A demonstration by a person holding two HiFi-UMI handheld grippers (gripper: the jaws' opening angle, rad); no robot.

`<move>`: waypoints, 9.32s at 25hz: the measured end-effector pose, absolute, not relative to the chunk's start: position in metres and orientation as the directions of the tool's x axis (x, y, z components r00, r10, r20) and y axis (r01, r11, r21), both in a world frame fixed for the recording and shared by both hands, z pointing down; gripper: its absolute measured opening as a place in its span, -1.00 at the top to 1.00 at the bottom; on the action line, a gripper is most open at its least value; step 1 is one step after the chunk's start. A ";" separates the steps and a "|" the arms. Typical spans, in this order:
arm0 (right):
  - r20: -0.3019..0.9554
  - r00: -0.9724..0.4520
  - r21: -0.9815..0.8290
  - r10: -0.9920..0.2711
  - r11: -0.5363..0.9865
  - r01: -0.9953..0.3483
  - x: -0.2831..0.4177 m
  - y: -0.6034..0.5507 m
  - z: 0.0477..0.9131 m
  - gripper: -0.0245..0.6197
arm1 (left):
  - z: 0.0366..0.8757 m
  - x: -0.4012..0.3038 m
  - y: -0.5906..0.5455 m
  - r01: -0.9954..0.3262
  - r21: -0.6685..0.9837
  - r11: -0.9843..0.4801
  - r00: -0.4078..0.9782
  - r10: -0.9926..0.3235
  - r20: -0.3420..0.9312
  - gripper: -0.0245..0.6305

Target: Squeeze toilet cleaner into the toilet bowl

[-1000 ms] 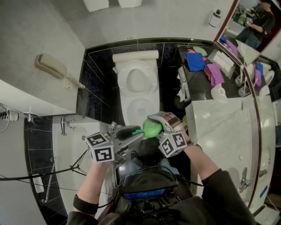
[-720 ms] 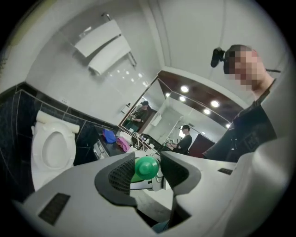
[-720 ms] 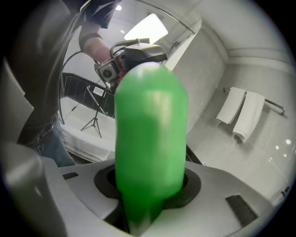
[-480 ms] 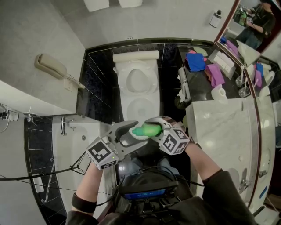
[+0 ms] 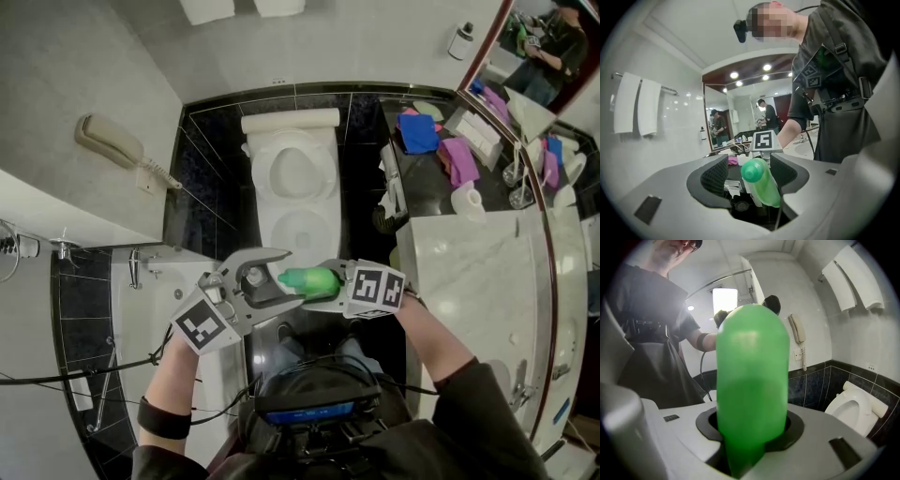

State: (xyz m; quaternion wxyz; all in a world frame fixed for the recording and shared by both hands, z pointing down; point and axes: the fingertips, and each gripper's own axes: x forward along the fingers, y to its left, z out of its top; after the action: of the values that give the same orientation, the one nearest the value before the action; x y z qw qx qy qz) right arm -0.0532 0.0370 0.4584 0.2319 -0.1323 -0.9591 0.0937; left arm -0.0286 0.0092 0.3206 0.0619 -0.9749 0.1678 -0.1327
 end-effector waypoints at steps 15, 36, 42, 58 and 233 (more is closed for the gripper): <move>0.430 -0.849 -0.222 0.308 0.947 0.231 -0.051 0.040 0.457 0.36 | 0.328 -0.024 0.014 -0.276 -0.080 -0.958 0.925 -0.288 0.248 0.45; 0.445 -0.793 0.627 -0.417 0.777 -0.057 -0.031 -0.043 0.462 0.34 | 0.366 -0.038 0.003 -0.443 0.611 -0.657 0.887 -0.421 0.190 0.45; 0.446 -0.796 0.619 -0.410 0.783 -0.056 -0.030 -0.040 0.464 0.34 | 0.366 -0.037 0.006 -0.446 0.565 -0.694 0.888 -0.423 0.182 0.45; 0.454 -0.841 -0.189 0.295 0.954 0.232 -0.047 0.048 0.456 0.35 | 0.315 -0.031 0.022 -0.344 -0.268 -0.900 0.872 -0.412 0.263 0.11; 0.368 -0.799 -0.294 0.476 0.875 0.386 -0.037 0.085 0.441 0.33 | 0.318 -0.012 0.052 -0.213 -0.317 -0.924 0.880 -0.322 0.349 0.44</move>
State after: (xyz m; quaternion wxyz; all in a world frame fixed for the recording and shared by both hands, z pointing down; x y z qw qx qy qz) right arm -0.0371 0.0851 0.4408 0.2198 -0.2284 -0.9428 0.1026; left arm -0.0121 0.0518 0.3184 0.1357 -0.9600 0.1392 -0.2014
